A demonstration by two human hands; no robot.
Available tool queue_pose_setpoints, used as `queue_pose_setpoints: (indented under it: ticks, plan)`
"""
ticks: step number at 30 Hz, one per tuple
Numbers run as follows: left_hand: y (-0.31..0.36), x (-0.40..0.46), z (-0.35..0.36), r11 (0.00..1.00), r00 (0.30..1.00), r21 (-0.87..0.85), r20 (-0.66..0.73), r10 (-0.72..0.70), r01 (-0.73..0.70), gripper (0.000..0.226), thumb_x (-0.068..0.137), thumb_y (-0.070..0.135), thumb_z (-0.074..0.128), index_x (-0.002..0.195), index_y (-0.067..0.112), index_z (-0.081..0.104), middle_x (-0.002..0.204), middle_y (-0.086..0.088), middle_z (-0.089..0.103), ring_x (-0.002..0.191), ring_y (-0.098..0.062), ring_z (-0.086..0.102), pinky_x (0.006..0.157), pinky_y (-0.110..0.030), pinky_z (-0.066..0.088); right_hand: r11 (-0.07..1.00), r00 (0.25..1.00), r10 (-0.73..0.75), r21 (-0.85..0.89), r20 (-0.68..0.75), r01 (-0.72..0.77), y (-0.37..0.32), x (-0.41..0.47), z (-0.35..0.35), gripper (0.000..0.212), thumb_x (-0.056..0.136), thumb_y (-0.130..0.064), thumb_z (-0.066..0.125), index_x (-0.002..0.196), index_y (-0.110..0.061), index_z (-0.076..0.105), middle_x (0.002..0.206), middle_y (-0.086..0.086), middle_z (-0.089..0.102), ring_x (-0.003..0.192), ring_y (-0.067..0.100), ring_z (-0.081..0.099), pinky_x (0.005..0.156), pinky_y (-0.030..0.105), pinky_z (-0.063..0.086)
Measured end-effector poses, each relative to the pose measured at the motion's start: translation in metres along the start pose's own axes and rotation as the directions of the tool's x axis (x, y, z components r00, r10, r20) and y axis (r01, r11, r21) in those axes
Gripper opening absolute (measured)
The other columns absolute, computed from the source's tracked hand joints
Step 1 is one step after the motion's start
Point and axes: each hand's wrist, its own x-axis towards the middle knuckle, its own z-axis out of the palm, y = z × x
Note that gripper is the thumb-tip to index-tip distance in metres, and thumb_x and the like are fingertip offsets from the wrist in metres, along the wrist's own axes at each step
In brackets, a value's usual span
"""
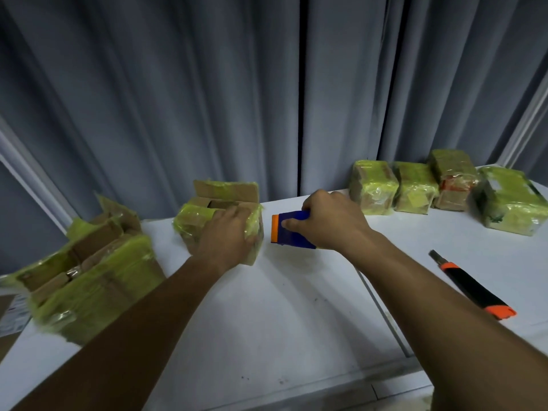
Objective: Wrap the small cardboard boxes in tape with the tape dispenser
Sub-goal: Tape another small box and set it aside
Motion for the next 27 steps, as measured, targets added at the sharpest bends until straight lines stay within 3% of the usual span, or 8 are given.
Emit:
queue_pose_setpoints:
  ticks: [3, 8, 12, 17, 20, 22, 25, 27]
  plan:
    - [-0.001, -0.005, 0.003, 0.994, 0.998, -0.111, -0.061, -0.008, 0.001, 0.049, 0.082, 0.057, 0.038, 0.115, 0.028, 0.06, 0.101, 0.005, 0.066, 0.091, -0.018, 0.061, 0.084, -0.038, 0.052, 1.0, 1.0, 0.004, -0.009, -0.001, -0.004, -0.002, 0.004, 0.005, 0.053, 0.086, -0.063, 0.065, 0.114, -0.018, 0.064, 0.111, 0.005, 0.067, 0.098, 0.027, 0.065, 0.077, 0.037, 0.055]
    - [-0.006, -0.027, 0.001, 0.955, 0.997, -0.297, -0.073, -0.035, 0.012, 0.028, 0.092, 0.027, 0.058, 0.12, 0.023, 0.063, 0.114, 0.005, 0.066, 0.104, -0.017, 0.06, 0.089, -0.03, 0.048, 1.0, 1.0, 0.011, -0.025, 0.013, -0.011, 0.001, 0.003, 0.008, 0.052, 0.085, -0.063, 0.065, 0.108, -0.017, 0.066, 0.105, 0.005, 0.067, 0.094, 0.026, 0.063, 0.071, 0.035, 0.051]
    - [-0.013, -0.049, -0.002, 0.952, 0.999, -0.303, -0.04, 0.025, -0.036, 0.039, 0.081, 0.013, 0.067, 0.114, 0.032, 0.06, 0.112, 0.013, 0.062, 0.098, -0.013, 0.059, 0.077, -0.02, 0.043, 0.999, 0.998, 0.023, -0.041, 0.054, -0.021, 0.008, -0.003, 0.005, 0.055, 0.085, -0.062, 0.067, 0.117, -0.017, 0.064, 0.113, 0.005, 0.067, 0.099, 0.024, 0.062, 0.078, 0.037, 0.056]
    - [-0.011, -0.074, -0.022, 0.943, 0.989, -0.304, 0.014, 0.15, -0.139, 0.051, 0.082, 0.016, 0.067, 0.123, 0.04, 0.048, 0.117, 0.018, 0.055, 0.097, -0.012, 0.056, 0.079, -0.029, 0.051, 0.997, 0.995, 0.048, -0.06, 0.089, -0.043, 0.014, -0.015, 0.002, 0.057, 0.086, -0.059, 0.07, 0.122, -0.016, 0.062, 0.115, 0.006, 0.067, 0.098, 0.024, 0.062, 0.076, 0.034, 0.055]
    - [-0.004, -0.084, -0.029, 0.953, 0.97, -0.218, 0.083, 0.23, -0.208, 0.067, 0.086, 0.024, 0.068, 0.138, 0.046, 0.032, 0.12, 0.015, 0.047, 0.099, -0.01, 0.051, 0.077, -0.026, 0.05, 0.998, 0.996, 0.05, -0.05, 0.079, -0.046, 0.015, -0.019, 0.003, 0.056, 0.086, -0.061, 0.068, 0.119, -0.016, 0.064, 0.112, 0.006, 0.068, 0.093, 0.024, 0.061, 0.073, 0.034, 0.055]
    - [0.003, -0.087, -0.03, 0.949, 0.944, -0.119, 0.124, 0.306, -0.292, 0.091, 0.086, 0.026, 0.068, 0.147, 0.054, 0.006, 0.114, 0.013, 0.038, 0.098, -0.009, 0.042, 0.07, -0.022, 0.047, 0.998, 0.996, 0.047, -0.04, 0.075, -0.044, 0.014, -0.02, 0.005, 0.055, 0.086, -0.061, 0.068, 0.117, -0.015, 0.065, 0.108, 0.006, 0.067, 0.092, 0.024, 0.061, 0.071, 0.034, 0.052]
    - [0.01, -0.088, -0.028, 0.931, 0.921, -0.045, 0.141, 0.364, -0.362, 0.111, 0.087, 0.031, 0.067, 0.138, 0.058, -0.028, 0.116, 0.006, 0.032, 0.099, -0.01, 0.037, 0.07, -0.023, 0.049, 0.998, 0.995, 0.046, -0.04, 0.084, -0.043, 0.013, -0.019, 0.007, 0.053, 0.086, -0.06, 0.068, 0.115, -0.016, 0.065, 0.1, 0.004, 0.061, 0.092, 0.024, 0.058, 0.066, 0.032, 0.045]
    - [0.011, -0.087, -0.025, 0.927, 0.919, -0.028, 0.123, 0.374, -0.373, 0.115, 0.087, 0.033, 0.068, 0.134, 0.06, -0.033, 0.12, 0.003, 0.033, 0.102, -0.012, 0.039, 0.074, -0.026, 0.053, 0.998, 0.995, 0.046, -0.04, 0.085, -0.043, 0.013, -0.017, 0.009, 0.051, 0.086, -0.06, 0.069, 0.111, -0.016, 0.066, 0.096, 0.004, 0.059, 0.09, 0.024, 0.058, 0.06, 0.03, 0.041]
